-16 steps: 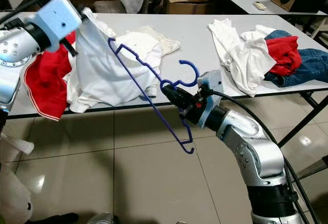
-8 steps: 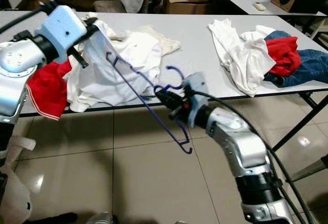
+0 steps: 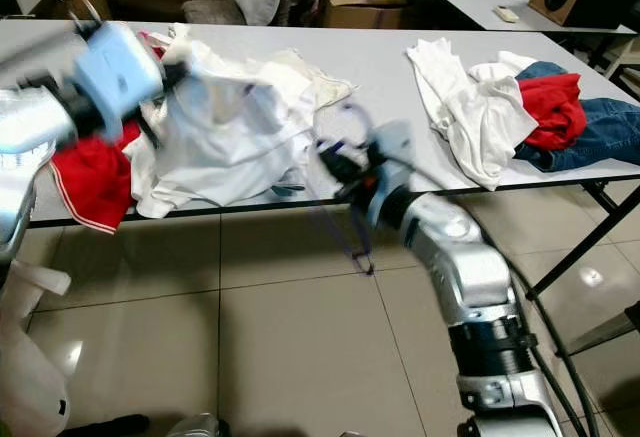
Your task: Hang hanger
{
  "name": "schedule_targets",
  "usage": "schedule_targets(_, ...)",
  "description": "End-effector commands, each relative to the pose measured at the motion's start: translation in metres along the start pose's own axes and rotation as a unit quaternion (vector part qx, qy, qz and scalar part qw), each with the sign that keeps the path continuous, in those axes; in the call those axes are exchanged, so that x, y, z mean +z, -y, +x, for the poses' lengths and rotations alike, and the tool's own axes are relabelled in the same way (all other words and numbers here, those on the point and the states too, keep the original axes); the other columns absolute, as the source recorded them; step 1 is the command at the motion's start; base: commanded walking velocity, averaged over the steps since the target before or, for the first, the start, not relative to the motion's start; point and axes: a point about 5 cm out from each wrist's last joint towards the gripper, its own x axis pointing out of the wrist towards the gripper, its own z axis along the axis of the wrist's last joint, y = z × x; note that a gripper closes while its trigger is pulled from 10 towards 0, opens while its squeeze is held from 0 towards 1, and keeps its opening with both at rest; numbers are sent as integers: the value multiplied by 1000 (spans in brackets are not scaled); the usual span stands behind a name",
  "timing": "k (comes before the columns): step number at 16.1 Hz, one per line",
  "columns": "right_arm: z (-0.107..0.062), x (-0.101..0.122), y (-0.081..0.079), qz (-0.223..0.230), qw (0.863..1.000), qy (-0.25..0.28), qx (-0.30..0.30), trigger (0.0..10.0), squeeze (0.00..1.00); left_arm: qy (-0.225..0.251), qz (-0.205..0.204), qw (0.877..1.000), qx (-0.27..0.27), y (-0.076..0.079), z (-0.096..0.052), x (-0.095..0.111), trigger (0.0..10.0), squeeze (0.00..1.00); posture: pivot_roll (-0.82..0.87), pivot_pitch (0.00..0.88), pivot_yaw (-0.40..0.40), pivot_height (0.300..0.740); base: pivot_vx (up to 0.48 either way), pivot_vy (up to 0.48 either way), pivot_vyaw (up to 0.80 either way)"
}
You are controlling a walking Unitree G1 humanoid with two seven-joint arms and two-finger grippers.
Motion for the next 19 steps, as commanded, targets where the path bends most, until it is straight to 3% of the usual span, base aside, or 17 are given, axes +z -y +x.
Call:
schedule_targets(1, 0, 1, 6, 9, 1000, 4, -17, 10000, 0, 18, -2, 999, -41, 8, 0, 9, 0, 0, -39, 0, -65, 740, 0, 0, 0)
schedule_targets(4, 2, -12, 20, 26, 997, -38, -62, 10000, 0, 8, -21, 993, -113, 29, -5, 5, 0, 0, -37, 0, -66, 740, 0, 0, 0)
schedule_targets(7, 5, -7, 32, 47, 993, -27, -104, 10000, 0, -10, -14, 996, -83, 20, -4, 0, 0, 0, -39, 0, -66, 740, 0, 0, 0)
schedule_targets(9, 12, 22, 41, 87, 989, 48, -106, 10000, 0, -37, 5, 997, 71, -26, -4, -6, 0, 0, -38, 0, -63, 740, 0, 0, 0)
schedule_targets(10, 14, 34, 41, 94, 988, 78, -98, 10000, 0, -35, 20, 989, 145, -46, -7, -3, 0, 0, -39, 0, -62, 740, 0, 0, 0)
schedule_targets(11, 16, 55, 41, 108, 981, 136, -86, 10000, 0, -9, 34, 971, 237, -71, -14, 7, 0, 0, -39, 0, -62, 740, 0, 0, 0)
schedule_targets(12, 14, 70, 40, 129, 972, 180, -77, 10000, 0, 21, 35, 958, 284, -83, -20, 17, 0, 0, -39, 0, -62, 740, 0, 0, 0)
schedule_targets(13, 13, 69, 40, 127, 974, 175, -74, 10000, 0, 38, 41, 958, 280, -85, -22, 21, 0, 0, -38, 0, -60, 740, 0, 0, 0)
schedule_targets(16, 12, 38, 38, 118, 982, 117, -91, 10000, 0, 39, 40, 963, 262, -78, -17, 18, 0, 0, -39, 0, -59, 740, 0, 0, 0)
schedule_targets(18, 8, 19, 32, 108, 986, 78, -95, 10000, 0, 31, 30, 975, 219, -65, -11, 13, 0, 0, -40, 0, -58, 740, 0, 0, 0)
schedule_targets(19, 5, 7, 29, 99, 989, 49, -96, 10000, 0, 23, 28, 985, 169, -53, -7, 8, 0, 0, -41, 0, -57, 740, 0, 0, 0)
